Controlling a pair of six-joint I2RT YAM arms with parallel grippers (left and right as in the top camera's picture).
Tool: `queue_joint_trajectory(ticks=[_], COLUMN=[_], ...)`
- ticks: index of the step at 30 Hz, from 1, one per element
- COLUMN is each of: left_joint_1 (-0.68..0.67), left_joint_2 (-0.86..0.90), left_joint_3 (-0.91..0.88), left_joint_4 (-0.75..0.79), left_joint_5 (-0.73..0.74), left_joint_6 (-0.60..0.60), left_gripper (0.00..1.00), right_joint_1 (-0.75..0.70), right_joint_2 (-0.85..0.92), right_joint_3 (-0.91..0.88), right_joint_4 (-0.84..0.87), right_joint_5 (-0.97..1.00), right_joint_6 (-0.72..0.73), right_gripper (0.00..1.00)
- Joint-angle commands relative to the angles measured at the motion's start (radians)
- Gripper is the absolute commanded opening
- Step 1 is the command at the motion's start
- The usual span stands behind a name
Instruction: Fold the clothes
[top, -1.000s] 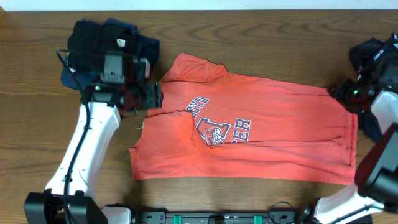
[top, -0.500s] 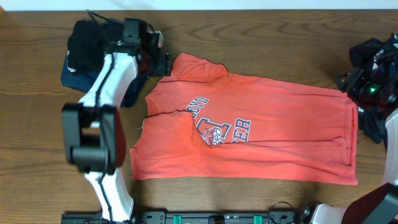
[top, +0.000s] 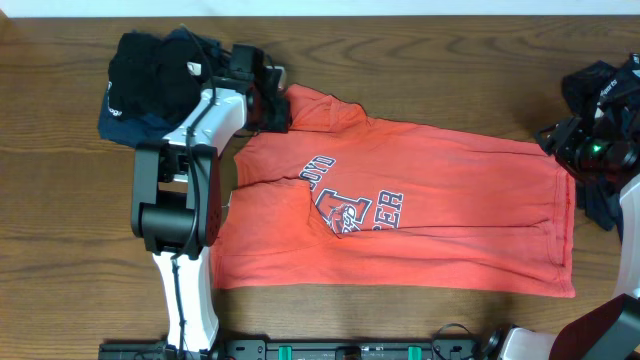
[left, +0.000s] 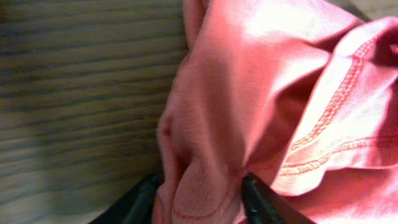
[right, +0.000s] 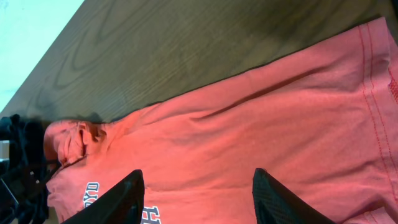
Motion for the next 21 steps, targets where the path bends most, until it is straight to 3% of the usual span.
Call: queue_joint_trajectory(ticks=[1, 3, 6, 7, 9, 12, 21], left_joint_1=[-0.002, -0.001, -0.002, -0.001, -0.001, -0.001, -0.02], left_joint_2=[0.019, 0.015, -0.005, -0.014, -0.03, -0.047, -0.047], left_joint_3=[0.011, 0.011, 0.011, 0.011, 0.011, 0.011, 0.011], left_joint_4=[-0.003, -0.005, -0.009, -0.012, -0.013, -0.024, -0.039], left_joint_5=[0.005, -0.003, -0.063, -0.075, -0.104, -0.142, -0.137], left_joint_6=[0.01, 0.01, 0.01, 0.01, 0.015, 0.025, 0.025], left_gripper=[0.36, 0.31, 0.3, 0.35, 0.61, 0.73, 0.73], right_joint_1=[0.006, 0.006, 0.006, 0.006, 0.006, 0.006, 0.006], right_joint_2=[-0.009, -0.009, -0.009, -0.009, -0.009, -0.009, -0.009], right_joint_3=[0.006, 0.006, 0.006, 0.006, 0.006, 0.006, 0.006], right_joint_4=[-0.003, -0.006, -0.01, -0.011, -0.016, -0.019, -0.02], right_joint_5=[0.004, 0.004, 0.013, 0.018, 0.023, 0.023, 0.023], right_joint_6=[-0.012, -0.012, -0.013, -0.013, -0.016, -0.016, -0.016], right_gripper=[0.54, 0.55, 0.55, 0.55, 0.55, 0.55, 0.55])
